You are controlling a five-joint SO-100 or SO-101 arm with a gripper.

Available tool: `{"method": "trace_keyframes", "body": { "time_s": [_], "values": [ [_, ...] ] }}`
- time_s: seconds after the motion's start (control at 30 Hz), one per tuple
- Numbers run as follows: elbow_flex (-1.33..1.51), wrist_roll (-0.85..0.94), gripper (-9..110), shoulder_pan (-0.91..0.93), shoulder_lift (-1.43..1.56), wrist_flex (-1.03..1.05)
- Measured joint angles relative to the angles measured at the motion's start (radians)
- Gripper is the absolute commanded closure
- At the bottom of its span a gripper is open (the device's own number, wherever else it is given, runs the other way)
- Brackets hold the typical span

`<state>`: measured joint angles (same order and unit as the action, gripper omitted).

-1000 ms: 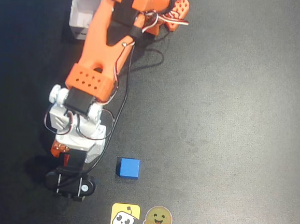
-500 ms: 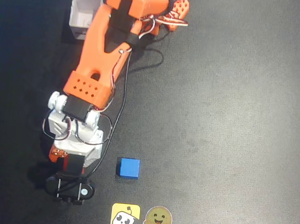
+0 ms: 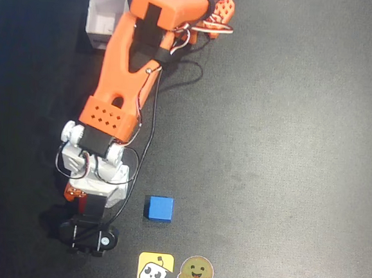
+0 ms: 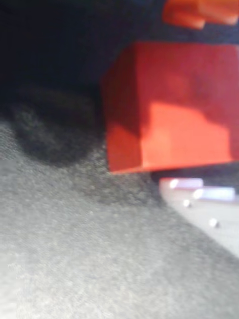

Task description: Put the red cube on top of the blue cube.

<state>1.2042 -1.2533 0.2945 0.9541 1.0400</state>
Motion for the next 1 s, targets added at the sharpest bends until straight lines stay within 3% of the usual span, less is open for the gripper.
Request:
{"method": "trace_keyframes", "body": {
  "time_s": [0.3, 0.47, 1.0],
  "values": [
    [0.000, -0.021, 85, 0.000, -0.006, -0.011],
    [0.000, -0.037, 95, 0.000, -0.006, -0.011],
    [0.000, -0.067, 95, 0.000, -0.006, -0.011]
  ]
}}
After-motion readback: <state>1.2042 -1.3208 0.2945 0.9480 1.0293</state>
